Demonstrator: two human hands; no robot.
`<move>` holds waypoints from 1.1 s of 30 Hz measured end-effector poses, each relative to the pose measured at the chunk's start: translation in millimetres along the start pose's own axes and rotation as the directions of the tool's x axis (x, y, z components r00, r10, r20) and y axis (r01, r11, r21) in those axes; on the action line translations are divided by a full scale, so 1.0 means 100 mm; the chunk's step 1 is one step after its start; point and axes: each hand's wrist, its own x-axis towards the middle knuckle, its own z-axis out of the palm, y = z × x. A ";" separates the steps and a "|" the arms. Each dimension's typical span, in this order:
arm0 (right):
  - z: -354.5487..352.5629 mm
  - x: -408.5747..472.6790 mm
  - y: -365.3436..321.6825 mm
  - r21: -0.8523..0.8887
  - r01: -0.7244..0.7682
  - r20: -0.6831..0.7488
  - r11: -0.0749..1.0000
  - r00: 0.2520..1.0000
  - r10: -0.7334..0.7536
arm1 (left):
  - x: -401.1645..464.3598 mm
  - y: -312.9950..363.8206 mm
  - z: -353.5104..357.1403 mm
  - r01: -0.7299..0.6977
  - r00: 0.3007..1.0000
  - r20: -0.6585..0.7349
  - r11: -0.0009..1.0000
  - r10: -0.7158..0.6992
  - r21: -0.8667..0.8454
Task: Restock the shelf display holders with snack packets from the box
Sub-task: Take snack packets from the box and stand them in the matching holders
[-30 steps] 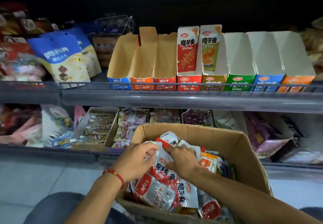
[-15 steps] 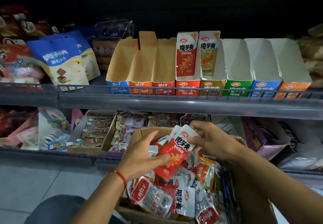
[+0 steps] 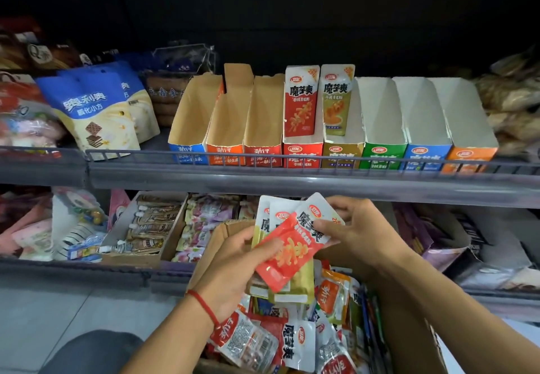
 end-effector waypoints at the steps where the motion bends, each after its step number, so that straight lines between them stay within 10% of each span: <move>1: -0.02 -0.01 -0.03 0.016 -0.010 0.010 1.000 1.000 0.010 | 0.00 0.02 0.01 0.033 0.999 0.001 0.997 -0.033 -0.073; 9: -0.05 -0.22 -0.21 0.132 -0.023 0.052 0.991 0.999 0.017 | -0.09 0.18 0.05 0.274 0.961 0.153 0.864 -0.230 -0.423; 19: 0.05 -0.29 -0.44 0.384 -0.185 0.046 0.905 0.982 0.181 | 0.00 0.25 -0.12 0.093 0.995 0.067 0.919 -0.073 -0.383; 23: -0.26 -0.18 -0.79 0.124 0.010 -0.167 0.992 0.986 0.011 | -0.01 0.58 -0.22 -0.250 0.961 -0.157 0.958 0.228 -0.142; 27: -0.58 0.24 -1.25 -0.181 0.274 -0.443 0.945 0.835 -0.327 | 0.21 0.96 -0.34 -0.381 0.898 -0.256 0.924 0.358 -0.044; 33: -0.79 1.04 -1.55 -0.512 0.194 -0.536 0.837 0.690 -0.487 | 0.39 1.03 -0.49 -0.387 0.903 -0.259 0.912 0.343 -0.139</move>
